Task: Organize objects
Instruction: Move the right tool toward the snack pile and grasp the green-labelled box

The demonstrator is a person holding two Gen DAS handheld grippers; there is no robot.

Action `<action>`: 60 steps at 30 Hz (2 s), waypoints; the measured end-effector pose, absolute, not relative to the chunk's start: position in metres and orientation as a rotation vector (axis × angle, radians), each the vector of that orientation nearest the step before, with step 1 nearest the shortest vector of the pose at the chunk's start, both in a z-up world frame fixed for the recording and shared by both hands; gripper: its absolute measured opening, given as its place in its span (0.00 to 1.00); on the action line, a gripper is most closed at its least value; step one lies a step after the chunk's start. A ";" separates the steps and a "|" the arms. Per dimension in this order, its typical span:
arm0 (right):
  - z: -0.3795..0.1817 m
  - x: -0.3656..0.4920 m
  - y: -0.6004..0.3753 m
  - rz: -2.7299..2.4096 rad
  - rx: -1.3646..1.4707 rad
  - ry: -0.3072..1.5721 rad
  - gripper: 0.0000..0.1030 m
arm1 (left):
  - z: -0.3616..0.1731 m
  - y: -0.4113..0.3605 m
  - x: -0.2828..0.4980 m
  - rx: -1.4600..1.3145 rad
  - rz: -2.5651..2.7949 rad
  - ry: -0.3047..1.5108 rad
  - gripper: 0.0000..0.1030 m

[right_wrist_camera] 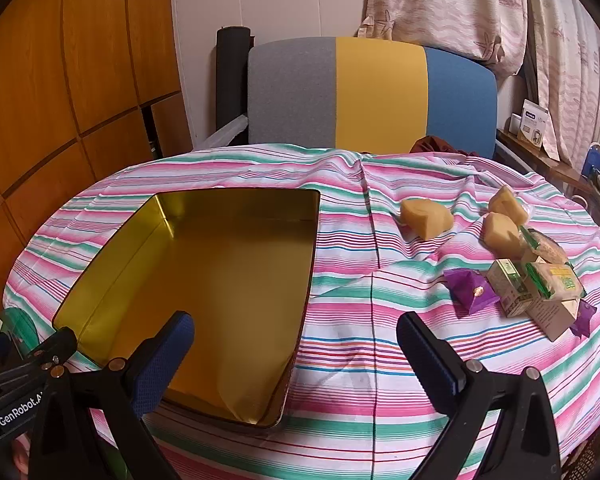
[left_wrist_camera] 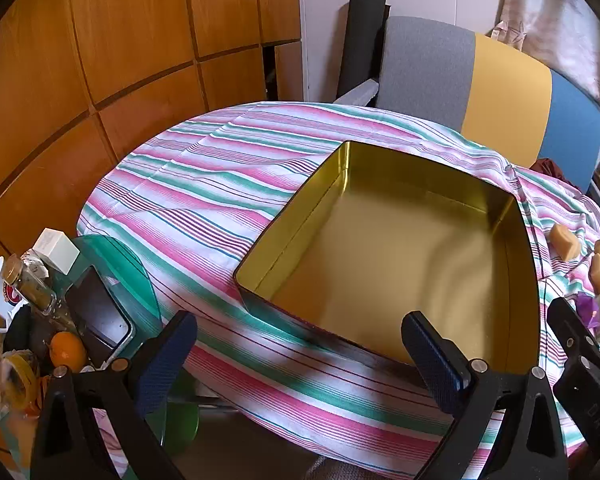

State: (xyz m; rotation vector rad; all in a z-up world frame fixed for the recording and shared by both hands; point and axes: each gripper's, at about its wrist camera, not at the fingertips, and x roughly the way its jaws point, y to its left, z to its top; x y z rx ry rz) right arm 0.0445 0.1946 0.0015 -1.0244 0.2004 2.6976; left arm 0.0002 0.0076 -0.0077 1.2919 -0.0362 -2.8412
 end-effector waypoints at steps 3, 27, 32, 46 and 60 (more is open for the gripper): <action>0.002 0.047 0.196 2.701 -1.012 0.203 1.00 | -0.007 0.009 0.002 1.278 -2.855 -0.032 1.00; -0.062 0.121 0.332 2.525 -1.048 0.425 0.91 | -0.030 0.089 0.055 1.440 -3.275 -0.089 1.00; -0.075 0.127 0.372 2.511 -1.022 0.501 0.72 | -0.030 0.108 0.075 1.549 -3.368 -0.048 1.00; -0.073 0.071 0.463 2.489 -0.953 0.504 0.67 | -0.030 0.129 0.095 1.711 -3.366 -0.073 1.00; -0.086 0.063 0.470 2.503 -1.003 0.553 0.32 | -0.015 0.173 0.082 1.633 -3.373 -0.192 1.00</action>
